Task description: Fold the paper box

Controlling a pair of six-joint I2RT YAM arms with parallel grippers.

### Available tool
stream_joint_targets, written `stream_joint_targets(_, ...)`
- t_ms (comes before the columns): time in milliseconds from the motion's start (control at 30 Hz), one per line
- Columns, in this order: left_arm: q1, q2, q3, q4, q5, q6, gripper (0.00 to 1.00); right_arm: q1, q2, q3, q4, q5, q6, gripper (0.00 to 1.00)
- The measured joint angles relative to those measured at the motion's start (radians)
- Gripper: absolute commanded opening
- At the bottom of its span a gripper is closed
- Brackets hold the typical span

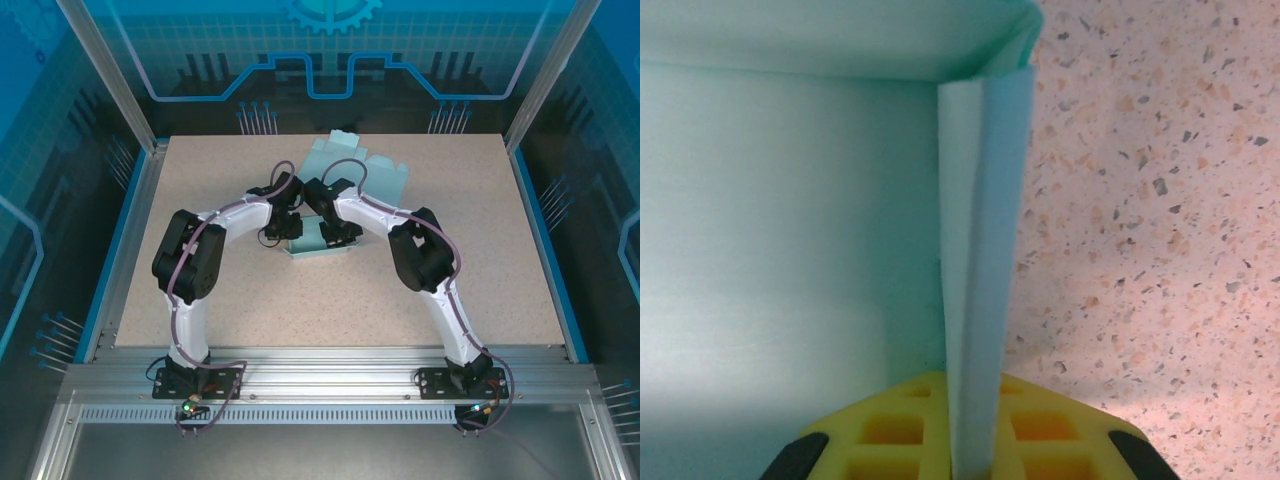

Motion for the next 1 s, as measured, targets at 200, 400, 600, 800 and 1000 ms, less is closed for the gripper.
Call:
stream_joint_targets(200,-0.012,-0.025,-0.037,0.024,-0.023,-0.009,0.52,0.005,-0.032,-0.057,0.028,0.049,-0.007,0.03)
stream_joint_targets(400,-0.039,-0.135,-0.099,0.054,-0.030,-0.033,0.57,0.032,-0.039,-0.079,0.029,0.114,-0.016,0.00)
stream_joint_targets(600,-0.071,-0.244,-0.151,0.065,-0.042,-0.056,0.66,0.038,-0.029,-0.069,0.023,0.131,-0.022,0.00)
stream_joint_targets(800,-0.013,-0.311,-0.225,0.096,-0.044,-0.083,0.71,0.051,-0.007,-0.046,0.001,0.164,-0.043,0.00)
stream_joint_targets(1000,0.140,-0.451,-0.324,0.108,-0.048,-0.093,0.87,0.070,-0.006,-0.052,0.012,0.193,-0.112,0.00)
